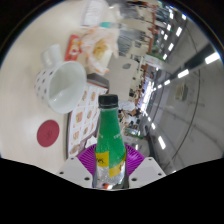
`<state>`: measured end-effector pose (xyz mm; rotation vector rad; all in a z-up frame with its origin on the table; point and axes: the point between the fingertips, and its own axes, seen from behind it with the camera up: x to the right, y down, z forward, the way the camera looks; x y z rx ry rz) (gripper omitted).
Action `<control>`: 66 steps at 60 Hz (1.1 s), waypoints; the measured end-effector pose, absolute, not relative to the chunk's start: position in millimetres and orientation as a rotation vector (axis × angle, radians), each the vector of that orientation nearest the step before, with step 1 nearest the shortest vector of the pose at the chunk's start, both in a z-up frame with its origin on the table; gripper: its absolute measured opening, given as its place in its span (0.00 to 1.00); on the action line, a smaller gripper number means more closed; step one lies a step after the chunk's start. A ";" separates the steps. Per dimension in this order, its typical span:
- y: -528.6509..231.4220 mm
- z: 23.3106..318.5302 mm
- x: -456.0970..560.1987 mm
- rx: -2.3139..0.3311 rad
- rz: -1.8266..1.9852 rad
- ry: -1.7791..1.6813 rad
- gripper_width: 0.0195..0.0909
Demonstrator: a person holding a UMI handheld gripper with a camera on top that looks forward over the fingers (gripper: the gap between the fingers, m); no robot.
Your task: Pour water
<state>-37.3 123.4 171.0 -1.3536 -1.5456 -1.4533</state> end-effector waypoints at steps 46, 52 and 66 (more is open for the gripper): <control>113.0 84.8 -13.7 -1.784 0.020 -0.036 0.24; 110.3 84.9 -16.4 -1.781 0.043 -0.029 0.26; 96.6 91.7 -19.1 -1.850 0.102 -0.059 0.75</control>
